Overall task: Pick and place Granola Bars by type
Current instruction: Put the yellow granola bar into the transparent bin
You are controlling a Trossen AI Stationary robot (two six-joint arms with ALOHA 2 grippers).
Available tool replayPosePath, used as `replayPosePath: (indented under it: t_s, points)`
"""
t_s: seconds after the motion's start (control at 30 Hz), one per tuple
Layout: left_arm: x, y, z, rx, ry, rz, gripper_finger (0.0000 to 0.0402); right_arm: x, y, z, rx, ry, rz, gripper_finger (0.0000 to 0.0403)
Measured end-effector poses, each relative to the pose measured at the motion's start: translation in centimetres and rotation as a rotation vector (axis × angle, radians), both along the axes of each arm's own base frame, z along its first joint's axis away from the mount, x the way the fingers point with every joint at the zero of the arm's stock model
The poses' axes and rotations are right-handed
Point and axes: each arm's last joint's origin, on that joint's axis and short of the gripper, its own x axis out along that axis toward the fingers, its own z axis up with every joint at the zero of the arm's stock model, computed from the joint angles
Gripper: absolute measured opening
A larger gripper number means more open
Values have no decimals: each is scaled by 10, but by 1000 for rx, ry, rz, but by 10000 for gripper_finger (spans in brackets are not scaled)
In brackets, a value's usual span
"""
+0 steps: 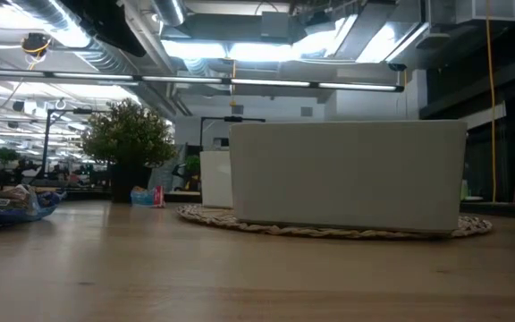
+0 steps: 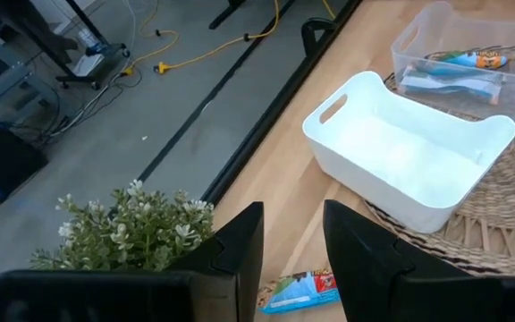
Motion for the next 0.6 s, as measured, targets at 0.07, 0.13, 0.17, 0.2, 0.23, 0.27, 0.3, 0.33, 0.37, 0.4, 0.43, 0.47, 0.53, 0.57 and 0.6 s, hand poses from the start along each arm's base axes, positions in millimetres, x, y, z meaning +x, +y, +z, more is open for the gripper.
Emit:
replayPosePath:
  t_s: [0.07,0.13,0.17,0.2,0.23,0.27,0.3,0.33,0.37,0.4,0.43,0.47,0.53,0.57,0.6]
  points:
    - [0,0,0,1,0,1,112,4,-8,-6,-6,52,5,43]
    - [0,0,0,1,0,3,111,13,-17,-20,-3,138,2,44]
    - [0,0,0,1,-3,9,111,17,-22,-29,1,185,2,46]
    - [0,0,0,-2,-8,15,111,22,-26,-38,13,233,-2,47]
    - [0,0,0,-7,-14,22,112,25,-30,-47,24,274,-2,47]
    - [0,0,0,-11,-18,27,112,27,-34,-56,34,308,-10,47]
    - [0,0,0,-12,-20,28,111,28,-37,-65,44,340,-20,47]
    - [0,0,0,-12,-19,29,111,30,-40,-75,61,369,-23,45]
    - [0,0,0,-12,-19,29,111,31,-44,-84,77,387,-21,44]
    - [0,0,0,-12,-18,29,112,33,-46,-92,97,394,-14,43]
    - [0,0,0,-13,-17,29,112,35,-48,-100,122,396,-3,43]
    - [0,0,0,-13,-18,29,111,36,-50,-107,145,387,4,43]
    - [0,0,0,-18,-22,33,111,37,-55,-118,185,352,16,45]
    - [0,0,0,-20,-25,35,111,37,-58,-124,205,348,16,47]
    - [0,0,0,-22,-26,37,112,38,-61,-132,227,360,10,47]
